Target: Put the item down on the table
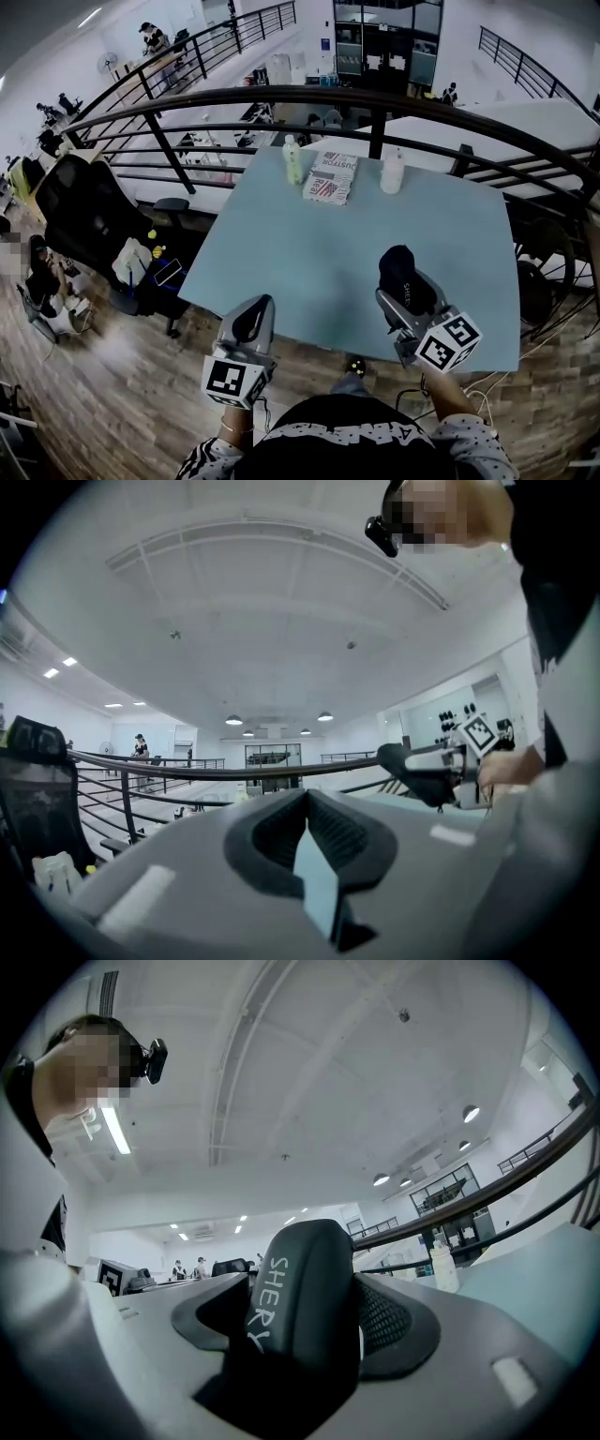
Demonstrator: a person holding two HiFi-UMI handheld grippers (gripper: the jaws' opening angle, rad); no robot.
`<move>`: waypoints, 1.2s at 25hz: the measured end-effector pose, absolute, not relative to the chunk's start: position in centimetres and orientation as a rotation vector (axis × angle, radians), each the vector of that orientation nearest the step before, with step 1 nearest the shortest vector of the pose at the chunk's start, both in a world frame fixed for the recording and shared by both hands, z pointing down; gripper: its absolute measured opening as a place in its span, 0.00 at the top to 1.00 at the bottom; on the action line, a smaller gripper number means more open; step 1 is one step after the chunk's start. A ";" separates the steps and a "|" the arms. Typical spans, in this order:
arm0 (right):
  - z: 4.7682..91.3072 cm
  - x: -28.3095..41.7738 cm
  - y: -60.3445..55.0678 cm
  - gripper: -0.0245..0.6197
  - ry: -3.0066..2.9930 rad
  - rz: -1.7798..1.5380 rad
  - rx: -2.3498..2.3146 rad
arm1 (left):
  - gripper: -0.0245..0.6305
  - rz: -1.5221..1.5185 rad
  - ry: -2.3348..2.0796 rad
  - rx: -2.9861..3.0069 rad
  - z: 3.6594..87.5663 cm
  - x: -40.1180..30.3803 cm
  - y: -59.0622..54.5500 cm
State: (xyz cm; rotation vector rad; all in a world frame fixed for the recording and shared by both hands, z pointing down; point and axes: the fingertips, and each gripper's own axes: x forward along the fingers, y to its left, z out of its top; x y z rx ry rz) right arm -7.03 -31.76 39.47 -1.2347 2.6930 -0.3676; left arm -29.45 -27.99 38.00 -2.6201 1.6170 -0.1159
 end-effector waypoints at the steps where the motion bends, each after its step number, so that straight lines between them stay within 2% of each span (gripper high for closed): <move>1: 39.6 -6.9 -32.4 0.41 2.695 -0.371 -1.228 | 0.96 -0.122 1.620 -2.611 38.0 -29.3 -28.5; 30: 48.4 -0.5 -44.4 0.41 2.724 -0.565 -1.369 | 0.96 -0.225 1.620 -2.645 41.4 -23.7 -39.7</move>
